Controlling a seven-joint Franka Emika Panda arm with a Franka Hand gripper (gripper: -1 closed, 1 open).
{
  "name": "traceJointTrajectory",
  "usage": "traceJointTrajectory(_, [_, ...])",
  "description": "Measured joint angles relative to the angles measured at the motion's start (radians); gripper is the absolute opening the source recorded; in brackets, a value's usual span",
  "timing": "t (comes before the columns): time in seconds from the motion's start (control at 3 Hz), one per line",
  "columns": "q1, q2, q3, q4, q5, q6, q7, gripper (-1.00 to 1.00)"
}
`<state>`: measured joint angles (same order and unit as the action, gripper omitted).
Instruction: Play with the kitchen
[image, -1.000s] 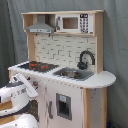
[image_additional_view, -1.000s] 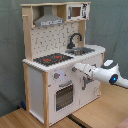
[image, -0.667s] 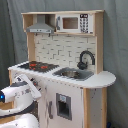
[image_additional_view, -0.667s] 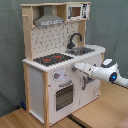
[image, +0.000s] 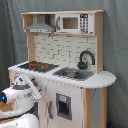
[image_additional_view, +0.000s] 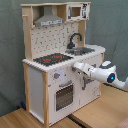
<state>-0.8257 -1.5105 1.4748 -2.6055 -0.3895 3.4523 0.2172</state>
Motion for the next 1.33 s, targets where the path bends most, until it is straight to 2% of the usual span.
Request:
traceJointTrajectory(0.33, [0.000,-0.004,0.026,0.001,0.097,-0.001,0.000,1.00])
traceJointTrajectory(0.67, [0.000,-0.005,0.026,0.003,0.116,-0.001,0.000,1.00])
traceJointTrajectory(1.0, [0.000,-0.005,0.026,0.003,0.117,-0.001,0.000,-1.00])
traceJointTrajectory(1.33, [0.001,-0.011,0.029,0.009,0.168,-0.003,-0.073,-1.00])
